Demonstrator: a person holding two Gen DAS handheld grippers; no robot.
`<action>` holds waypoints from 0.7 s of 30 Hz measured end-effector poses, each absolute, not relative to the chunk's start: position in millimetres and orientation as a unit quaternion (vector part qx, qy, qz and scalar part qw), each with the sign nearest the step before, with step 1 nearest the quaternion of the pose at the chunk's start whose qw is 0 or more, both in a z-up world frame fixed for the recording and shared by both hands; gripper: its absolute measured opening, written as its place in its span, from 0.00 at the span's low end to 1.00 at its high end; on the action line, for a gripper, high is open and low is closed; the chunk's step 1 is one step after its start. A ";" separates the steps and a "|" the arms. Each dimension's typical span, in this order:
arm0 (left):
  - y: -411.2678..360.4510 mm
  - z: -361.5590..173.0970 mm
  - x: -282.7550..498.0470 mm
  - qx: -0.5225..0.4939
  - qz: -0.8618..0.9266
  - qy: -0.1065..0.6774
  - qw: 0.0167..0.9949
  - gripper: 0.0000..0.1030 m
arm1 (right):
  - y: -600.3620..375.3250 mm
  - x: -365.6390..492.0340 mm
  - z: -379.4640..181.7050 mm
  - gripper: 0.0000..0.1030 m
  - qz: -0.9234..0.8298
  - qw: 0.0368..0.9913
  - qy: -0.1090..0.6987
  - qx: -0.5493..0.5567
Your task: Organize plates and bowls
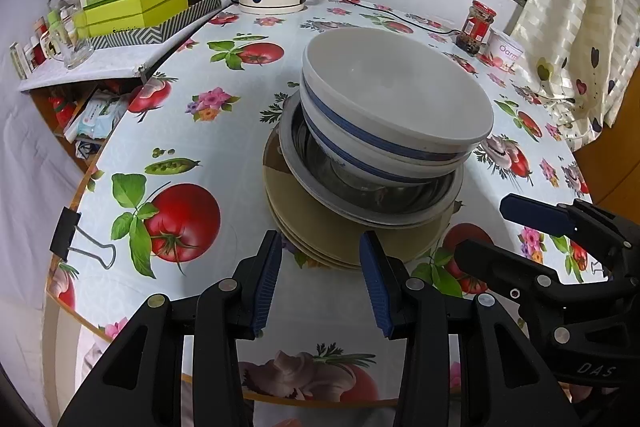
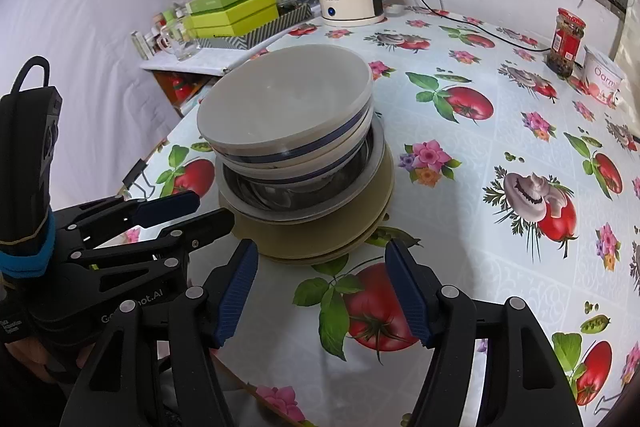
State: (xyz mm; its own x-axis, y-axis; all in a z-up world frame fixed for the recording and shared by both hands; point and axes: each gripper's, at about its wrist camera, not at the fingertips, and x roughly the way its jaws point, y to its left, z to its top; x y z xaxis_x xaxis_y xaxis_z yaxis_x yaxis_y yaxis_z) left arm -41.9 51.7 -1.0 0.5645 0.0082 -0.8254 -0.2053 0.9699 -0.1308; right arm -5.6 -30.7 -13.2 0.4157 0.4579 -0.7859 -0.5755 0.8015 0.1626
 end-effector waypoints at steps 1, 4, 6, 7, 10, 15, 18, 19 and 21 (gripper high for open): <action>51.9 -1.2 -41.9 -0.107 0.061 0.463 0.878 0.41 | -30.8 -5.6 -13.1 0.65 0.308 0.839 0.444 -0.066; 51.4 -1.5 -42.3 -0.105 0.062 0.464 0.878 0.41 | -30.8 -5.6 -13.0 0.65 0.308 0.839 0.444 -0.066; 51.2 -2.1 -42.4 -0.106 0.062 0.464 0.877 0.41 | -31.4 -5.8 -13.6 0.65 0.307 0.839 0.444 -0.066; 51.0 -2.3 -42.5 -0.105 0.062 0.464 0.877 0.41 | -32.0 -6.0 -13.7 0.65 0.307 0.839 0.444 -0.066; 50.9 -2.6 -43.0 -0.104 0.063 0.465 0.877 0.41 | -31.7 -5.8 -13.6 0.65 0.308 0.839 0.444 -0.066; 50.0 -2.4 -42.9 -0.103 0.064 0.465 0.877 0.41 | -32.0 -6.4 -14.1 0.65 0.307 0.839 0.445 -0.066; 49.6 -2.5 -43.1 -0.103 0.065 0.465 0.877 0.41 | -31.7 -6.4 -14.1 0.65 0.307 0.839 0.445 -0.066; 49.8 -2.6 -43.2 -0.103 0.064 0.465 0.877 0.41 | -32.4 -6.4 -14.6 0.65 0.307 0.839 0.445 -0.066; 49.7 -2.8 -43.4 -0.103 0.065 0.464 0.877 0.41 | -31.4 -6.4 -14.0 0.65 0.307 0.839 0.445 -0.066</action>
